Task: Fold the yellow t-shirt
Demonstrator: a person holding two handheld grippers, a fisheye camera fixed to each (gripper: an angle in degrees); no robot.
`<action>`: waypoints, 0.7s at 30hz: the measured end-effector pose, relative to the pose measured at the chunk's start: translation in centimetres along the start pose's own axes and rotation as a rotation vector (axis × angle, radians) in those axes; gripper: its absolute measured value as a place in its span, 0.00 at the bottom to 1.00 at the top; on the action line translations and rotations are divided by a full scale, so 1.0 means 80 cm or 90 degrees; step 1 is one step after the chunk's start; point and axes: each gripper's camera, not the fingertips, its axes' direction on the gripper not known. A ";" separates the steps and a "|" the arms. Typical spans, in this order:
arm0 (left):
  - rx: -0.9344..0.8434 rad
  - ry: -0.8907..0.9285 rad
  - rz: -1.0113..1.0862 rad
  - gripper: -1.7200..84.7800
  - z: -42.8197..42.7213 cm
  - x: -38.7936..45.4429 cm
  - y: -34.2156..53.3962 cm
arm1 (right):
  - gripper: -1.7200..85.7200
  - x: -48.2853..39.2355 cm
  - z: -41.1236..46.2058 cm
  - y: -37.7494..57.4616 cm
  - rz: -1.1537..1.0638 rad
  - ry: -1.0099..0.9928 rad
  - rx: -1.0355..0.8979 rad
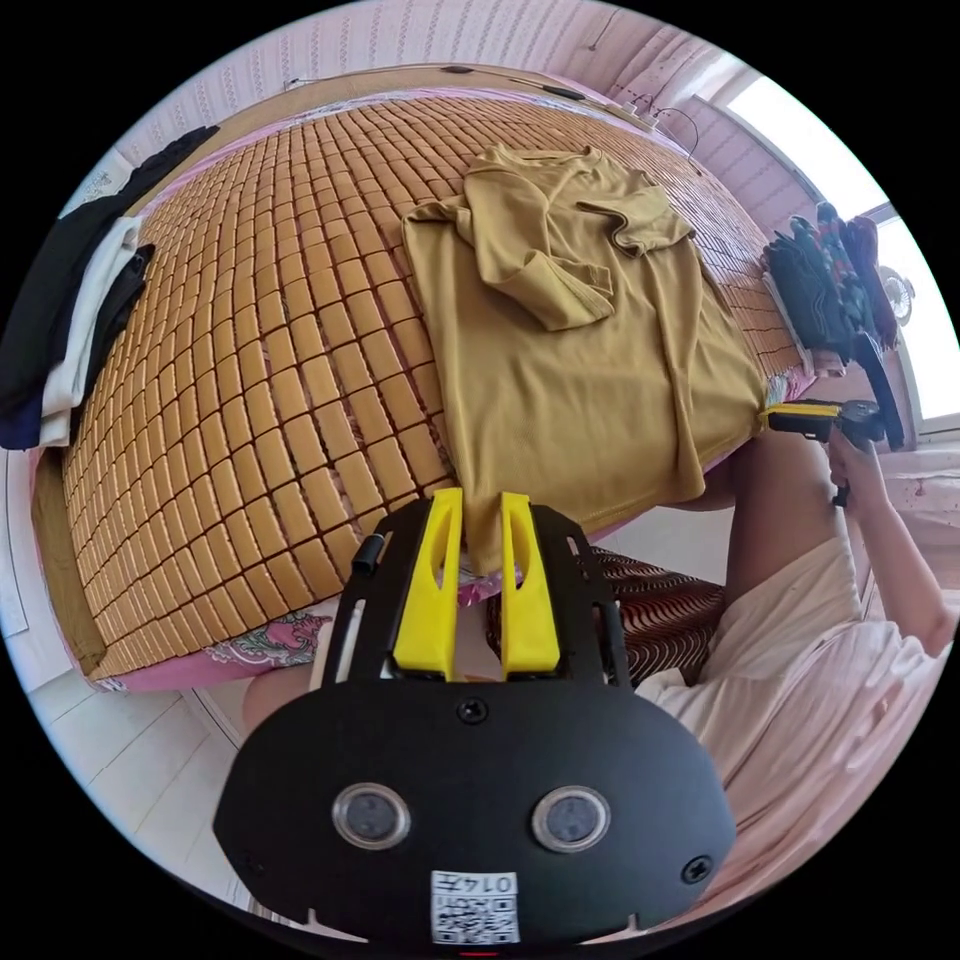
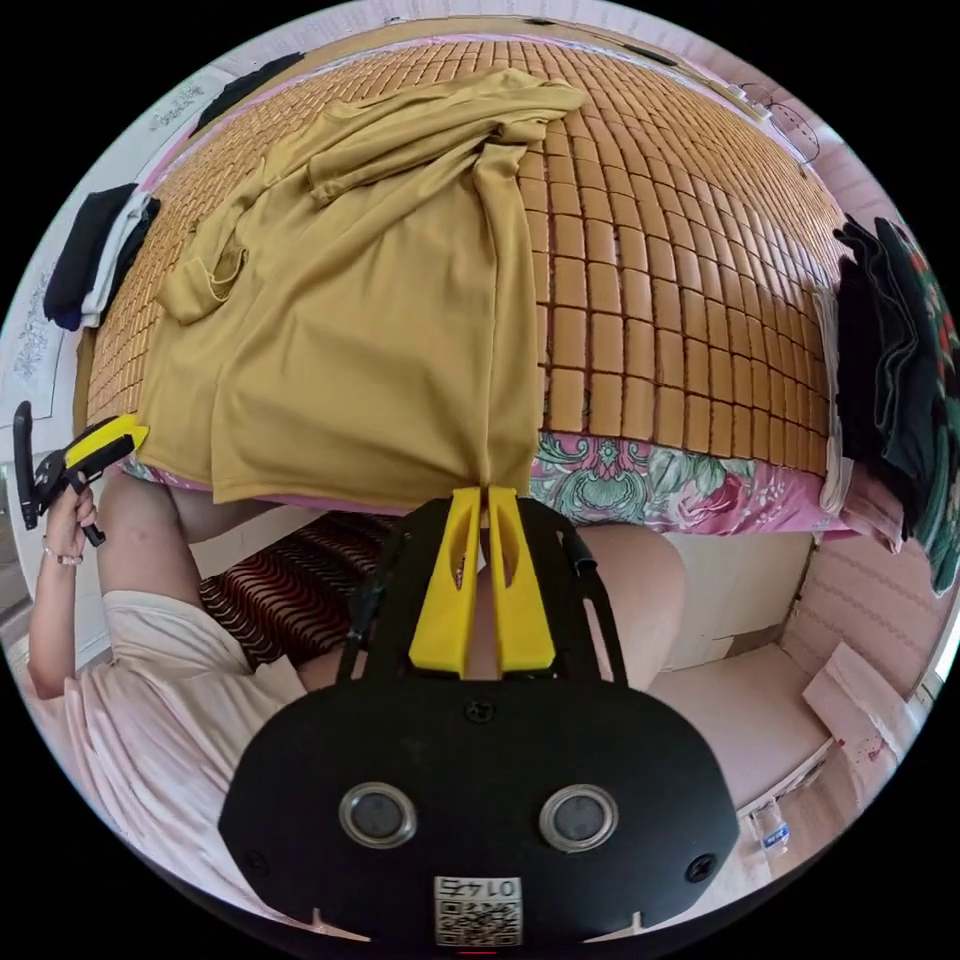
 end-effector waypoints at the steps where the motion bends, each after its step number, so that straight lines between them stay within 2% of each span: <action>1: -0.001 0.000 0.002 0.10 0.001 0.001 -0.001 | 0.04 0.005 -0.010 0.008 0.003 0.002 0.013; 4: 0.001 -0.005 0.000 0.10 0.002 0.003 0.000 | 0.03 0.035 -0.056 0.050 0.024 0.024 0.055; 8: -0.001 -0.001 -0.008 0.11 0.002 0.002 0.005 | 0.02 0.078 -0.081 0.095 0.066 -0.053 0.057; 13: 0.012 0.018 -0.001 0.12 -0.017 0.016 0.019 | 0.02 0.085 -0.096 0.140 0.057 -0.063 0.048; 16: -0.023 0.030 -0.001 0.13 -0.008 0.028 0.012 | 0.02 0.087 -0.112 0.169 0.050 -0.072 0.054; 18: -0.046 -0.048 -0.016 0.08 -0.005 0.035 0.010 | 0.02 0.092 -0.132 0.195 0.044 -0.092 0.075; 21: -0.055 -0.072 0.027 0.03 -0.022 0.043 0.020 | 0.02 0.106 -0.174 0.233 0.040 -0.169 0.149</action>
